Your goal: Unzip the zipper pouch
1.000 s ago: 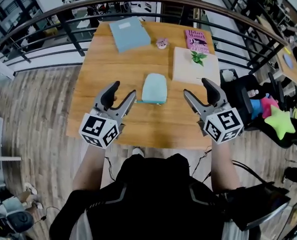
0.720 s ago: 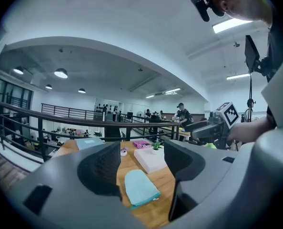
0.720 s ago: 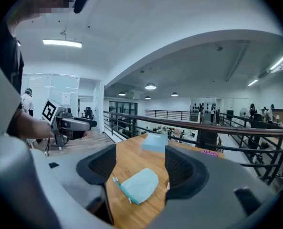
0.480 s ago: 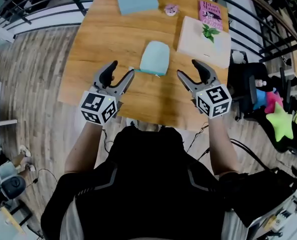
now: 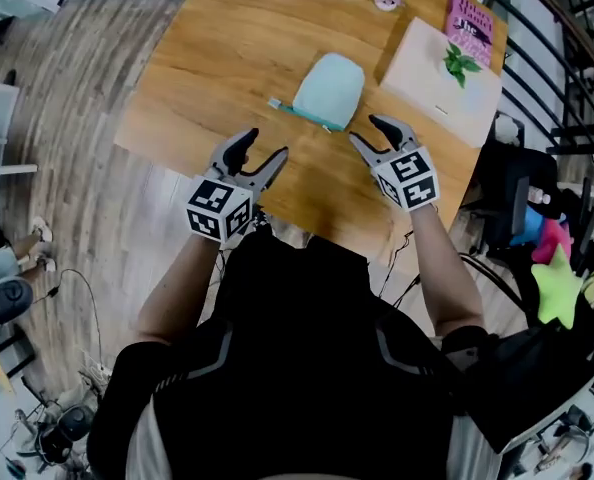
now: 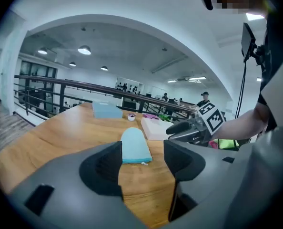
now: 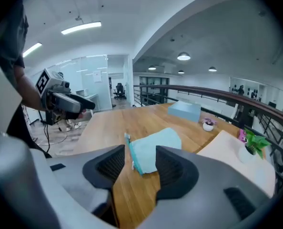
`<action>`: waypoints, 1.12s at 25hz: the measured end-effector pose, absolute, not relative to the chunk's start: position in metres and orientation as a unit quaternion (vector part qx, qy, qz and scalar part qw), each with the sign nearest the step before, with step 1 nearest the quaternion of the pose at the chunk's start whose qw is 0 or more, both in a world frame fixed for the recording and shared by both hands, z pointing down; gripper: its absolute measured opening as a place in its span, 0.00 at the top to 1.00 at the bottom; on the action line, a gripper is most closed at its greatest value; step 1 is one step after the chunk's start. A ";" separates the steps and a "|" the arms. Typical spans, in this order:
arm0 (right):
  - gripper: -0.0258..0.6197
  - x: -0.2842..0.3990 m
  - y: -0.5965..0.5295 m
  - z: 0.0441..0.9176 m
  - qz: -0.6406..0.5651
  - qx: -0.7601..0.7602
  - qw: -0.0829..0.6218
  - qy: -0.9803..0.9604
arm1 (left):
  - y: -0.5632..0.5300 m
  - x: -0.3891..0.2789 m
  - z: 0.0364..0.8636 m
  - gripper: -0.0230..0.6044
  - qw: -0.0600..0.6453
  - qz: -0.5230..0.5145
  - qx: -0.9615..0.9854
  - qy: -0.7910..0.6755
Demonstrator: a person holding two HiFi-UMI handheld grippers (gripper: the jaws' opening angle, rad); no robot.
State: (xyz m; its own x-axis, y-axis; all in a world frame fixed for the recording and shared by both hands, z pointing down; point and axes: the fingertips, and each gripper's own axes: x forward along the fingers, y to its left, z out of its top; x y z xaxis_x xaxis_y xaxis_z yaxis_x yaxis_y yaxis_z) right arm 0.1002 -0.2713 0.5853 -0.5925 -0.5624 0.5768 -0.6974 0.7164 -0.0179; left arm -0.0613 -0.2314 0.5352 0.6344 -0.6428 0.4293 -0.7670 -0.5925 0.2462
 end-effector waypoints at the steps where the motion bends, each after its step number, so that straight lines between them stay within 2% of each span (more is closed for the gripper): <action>1: 0.64 0.098 -0.272 0.595 0.119 0.345 0.289 -0.885 | -0.228 -0.061 0.540 0.51 0.214 0.151 0.876 -0.405; 6: 0.66 0.089 -0.276 0.641 0.107 0.297 0.339 -0.886 | -0.213 -0.058 0.559 0.51 0.242 0.149 0.866 -0.411; 15: 0.68 0.071 -0.283 0.701 0.101 0.233 0.387 -0.887 | -0.196 -0.064 0.578 0.51 0.261 0.148 0.851 -0.432; 28: 0.83 0.065 -0.290 0.724 0.094 0.220 0.394 -0.888 | -0.181 -0.077 0.579 0.51 0.258 0.160 0.846 -0.438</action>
